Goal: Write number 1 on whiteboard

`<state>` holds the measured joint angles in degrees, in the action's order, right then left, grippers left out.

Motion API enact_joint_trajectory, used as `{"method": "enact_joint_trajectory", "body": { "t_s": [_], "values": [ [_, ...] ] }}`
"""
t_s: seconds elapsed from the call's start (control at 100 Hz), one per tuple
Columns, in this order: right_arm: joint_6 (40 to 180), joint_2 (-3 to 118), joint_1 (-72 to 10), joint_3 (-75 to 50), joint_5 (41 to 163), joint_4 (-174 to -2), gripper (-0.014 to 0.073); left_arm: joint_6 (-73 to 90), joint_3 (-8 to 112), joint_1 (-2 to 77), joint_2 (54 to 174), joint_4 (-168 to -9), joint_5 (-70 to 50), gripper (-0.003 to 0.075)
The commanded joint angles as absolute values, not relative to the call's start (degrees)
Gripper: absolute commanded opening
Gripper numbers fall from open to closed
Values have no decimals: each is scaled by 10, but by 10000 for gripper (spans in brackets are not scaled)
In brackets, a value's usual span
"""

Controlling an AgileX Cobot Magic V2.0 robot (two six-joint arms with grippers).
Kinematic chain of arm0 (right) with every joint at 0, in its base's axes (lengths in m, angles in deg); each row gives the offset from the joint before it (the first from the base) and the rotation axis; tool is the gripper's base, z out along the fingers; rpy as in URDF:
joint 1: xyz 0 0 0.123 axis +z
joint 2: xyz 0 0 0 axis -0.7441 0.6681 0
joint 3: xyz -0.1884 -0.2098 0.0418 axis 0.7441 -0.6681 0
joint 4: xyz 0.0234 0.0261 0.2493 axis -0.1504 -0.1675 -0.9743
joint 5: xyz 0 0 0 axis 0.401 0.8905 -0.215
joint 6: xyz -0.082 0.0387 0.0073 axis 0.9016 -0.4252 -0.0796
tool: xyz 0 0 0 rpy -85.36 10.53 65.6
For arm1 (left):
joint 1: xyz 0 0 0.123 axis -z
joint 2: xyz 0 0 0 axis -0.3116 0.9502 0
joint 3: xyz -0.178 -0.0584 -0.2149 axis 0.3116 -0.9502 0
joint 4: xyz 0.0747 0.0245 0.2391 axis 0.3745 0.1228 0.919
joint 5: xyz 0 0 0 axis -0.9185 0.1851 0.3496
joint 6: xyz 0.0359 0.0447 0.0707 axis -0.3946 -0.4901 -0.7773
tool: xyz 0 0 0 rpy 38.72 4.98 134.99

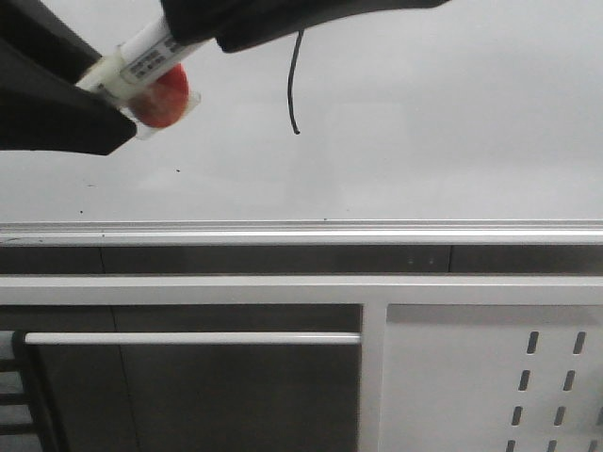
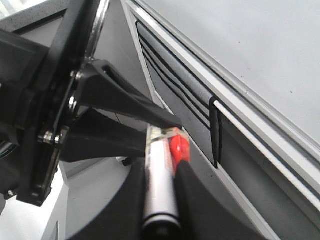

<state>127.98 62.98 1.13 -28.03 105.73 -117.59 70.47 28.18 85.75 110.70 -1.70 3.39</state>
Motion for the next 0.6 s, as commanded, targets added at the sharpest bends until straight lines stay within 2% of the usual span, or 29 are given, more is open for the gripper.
{"method": "enact_joint_trajectory", "body": {
  "t_s": [0.0,0.27,0.38,0.51,0.59],
  "values": [
    [1282,623,-5,-267,1032,-1169,-71,716,309,862,1099,3,16,85],
    [1282,623,-60,-267,1063,-1168,-71,716,318,862,1099,9,19,111],
    [1282,623,-78,-267,1067,-1166,-71,716,319,862,1099,8,5,167],
    [1282,623,-80,-267,1072,-1157,-71,716,319,862,1100,4,-2,282],
    [1282,623,-80,-267,1072,-1157,-71,717,319,862,1103,3,6,293]
  ]
}}
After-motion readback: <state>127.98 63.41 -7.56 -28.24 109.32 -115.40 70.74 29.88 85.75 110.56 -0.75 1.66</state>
